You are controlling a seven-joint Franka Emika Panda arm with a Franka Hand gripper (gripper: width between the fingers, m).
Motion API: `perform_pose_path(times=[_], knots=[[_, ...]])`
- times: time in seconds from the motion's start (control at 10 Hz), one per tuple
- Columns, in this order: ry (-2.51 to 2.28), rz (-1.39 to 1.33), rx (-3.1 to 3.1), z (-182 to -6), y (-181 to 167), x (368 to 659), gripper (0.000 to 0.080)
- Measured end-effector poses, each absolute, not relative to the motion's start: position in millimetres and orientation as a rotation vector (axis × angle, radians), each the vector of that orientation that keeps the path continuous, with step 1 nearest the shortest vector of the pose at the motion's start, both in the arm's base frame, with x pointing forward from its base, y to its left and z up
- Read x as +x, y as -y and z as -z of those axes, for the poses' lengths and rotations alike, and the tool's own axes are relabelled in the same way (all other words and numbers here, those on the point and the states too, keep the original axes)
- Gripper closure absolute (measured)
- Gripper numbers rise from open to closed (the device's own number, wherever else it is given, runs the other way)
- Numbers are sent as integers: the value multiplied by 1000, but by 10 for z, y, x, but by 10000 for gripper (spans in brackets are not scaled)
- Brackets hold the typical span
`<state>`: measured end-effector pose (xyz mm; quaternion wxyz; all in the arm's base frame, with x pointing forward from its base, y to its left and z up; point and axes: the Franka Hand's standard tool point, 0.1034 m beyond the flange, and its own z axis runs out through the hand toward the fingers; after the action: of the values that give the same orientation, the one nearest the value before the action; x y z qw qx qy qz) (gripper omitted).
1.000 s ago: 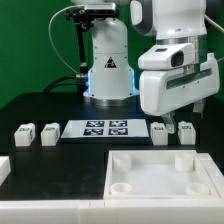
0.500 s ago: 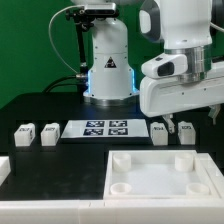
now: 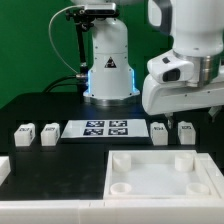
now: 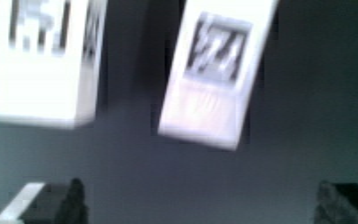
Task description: Assemble one leg
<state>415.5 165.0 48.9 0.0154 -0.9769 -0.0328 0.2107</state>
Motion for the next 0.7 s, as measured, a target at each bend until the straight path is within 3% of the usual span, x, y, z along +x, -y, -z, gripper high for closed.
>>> perform_pose_path(times=[0.4,0.7], knots=[[53,-1214,-2887,-455,-1676,4144,150],[54,-1238,-2875,-415,-1691,4172,150]])
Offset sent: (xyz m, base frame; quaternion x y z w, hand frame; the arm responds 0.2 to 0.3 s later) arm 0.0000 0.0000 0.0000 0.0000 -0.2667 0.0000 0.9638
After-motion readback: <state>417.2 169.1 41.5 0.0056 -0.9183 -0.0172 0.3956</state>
